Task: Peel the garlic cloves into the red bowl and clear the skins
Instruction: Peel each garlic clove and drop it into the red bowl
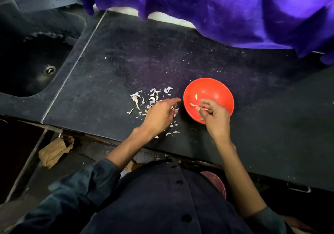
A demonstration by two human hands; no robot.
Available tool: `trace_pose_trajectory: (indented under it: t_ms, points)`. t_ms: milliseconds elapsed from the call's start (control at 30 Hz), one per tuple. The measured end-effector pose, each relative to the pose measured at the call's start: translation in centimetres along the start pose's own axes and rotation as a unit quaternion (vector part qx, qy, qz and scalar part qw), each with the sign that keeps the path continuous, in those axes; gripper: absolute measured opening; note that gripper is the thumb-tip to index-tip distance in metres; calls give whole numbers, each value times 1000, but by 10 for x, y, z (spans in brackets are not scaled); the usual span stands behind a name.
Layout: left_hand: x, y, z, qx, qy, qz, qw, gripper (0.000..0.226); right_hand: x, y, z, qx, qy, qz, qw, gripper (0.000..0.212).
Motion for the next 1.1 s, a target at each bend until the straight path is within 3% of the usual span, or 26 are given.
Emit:
trace_pose_trajectory:
  t_ms: [167, 333, 433, 567, 833, 1100]
  points:
    - [2, -7, -9, -20, 17, -13, 1000, 16, -2, -1, -6, -6, -22, 2, 1000, 28]
    - [-13, -19, -41, -77, 14, 37, 996, 28, 38, -6, -28, -28, 0, -76, 997, 32]
    - [-22, -21, -60, -86, 16, 41, 995, 18, 67, -4, -40, -57, -52, -119, 990, 29]
    - [-30, -21, -74, -100, 33, 38, 994, 35, 104, 11, -57, -94, -155, -146, 972, 22]
    - [-32, -21, -87, -86, 15, 40, 995, 38, 154, 51, -54, -83, -354, -116, 924, 20]
    - [-32, -20, -97, -67, -32, 45, 996, 30, 159, 51, -49, -75, -366, -94, 923, 19]
Point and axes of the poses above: each hand's wrist, its own y-axis towards the middle knuckle, its own x-axis out of the palm, z = x × y, the point moved 6 cm from there along y, towards the middle knuckle
